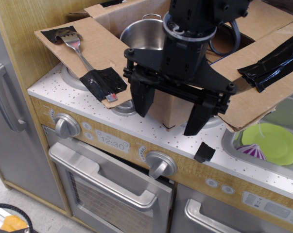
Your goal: Close large4fbox flaps
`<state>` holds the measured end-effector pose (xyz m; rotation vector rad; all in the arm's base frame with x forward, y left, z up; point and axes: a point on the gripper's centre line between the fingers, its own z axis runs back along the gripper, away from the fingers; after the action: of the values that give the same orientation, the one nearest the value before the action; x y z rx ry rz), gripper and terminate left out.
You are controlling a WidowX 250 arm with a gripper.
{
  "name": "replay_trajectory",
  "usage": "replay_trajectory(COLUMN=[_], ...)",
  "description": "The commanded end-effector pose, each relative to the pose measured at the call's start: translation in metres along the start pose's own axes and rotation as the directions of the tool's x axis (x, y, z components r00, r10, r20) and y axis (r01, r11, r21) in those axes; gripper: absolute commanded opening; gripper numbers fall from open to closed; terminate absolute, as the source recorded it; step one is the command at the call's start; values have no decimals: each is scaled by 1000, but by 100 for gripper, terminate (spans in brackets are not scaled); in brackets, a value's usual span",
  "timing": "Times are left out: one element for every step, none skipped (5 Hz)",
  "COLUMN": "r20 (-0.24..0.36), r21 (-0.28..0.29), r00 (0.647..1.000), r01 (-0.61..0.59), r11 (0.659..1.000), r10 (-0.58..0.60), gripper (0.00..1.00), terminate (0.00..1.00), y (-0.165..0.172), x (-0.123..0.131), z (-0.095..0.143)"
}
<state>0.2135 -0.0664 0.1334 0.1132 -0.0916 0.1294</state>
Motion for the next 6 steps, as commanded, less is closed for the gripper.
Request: replay_trajectory(r20=[0,57,80,154,246,309], r21=[0,24,42,61,115,202], r00=[1000,998,997,988,969,950], r01=[0,4,-11,-2,-11,-27], r11=[1000,1000,999,998,993,979], r10=[0,-5,7,-7,-18,-37], gripper=[100,100,100,100,100,100], terminate=[0,0,0,0,0,0], y=[0,1,2,4,9,19], x=[0,-1,0,4,7,9], z=[0,-21,-29,-48,-64,-65])
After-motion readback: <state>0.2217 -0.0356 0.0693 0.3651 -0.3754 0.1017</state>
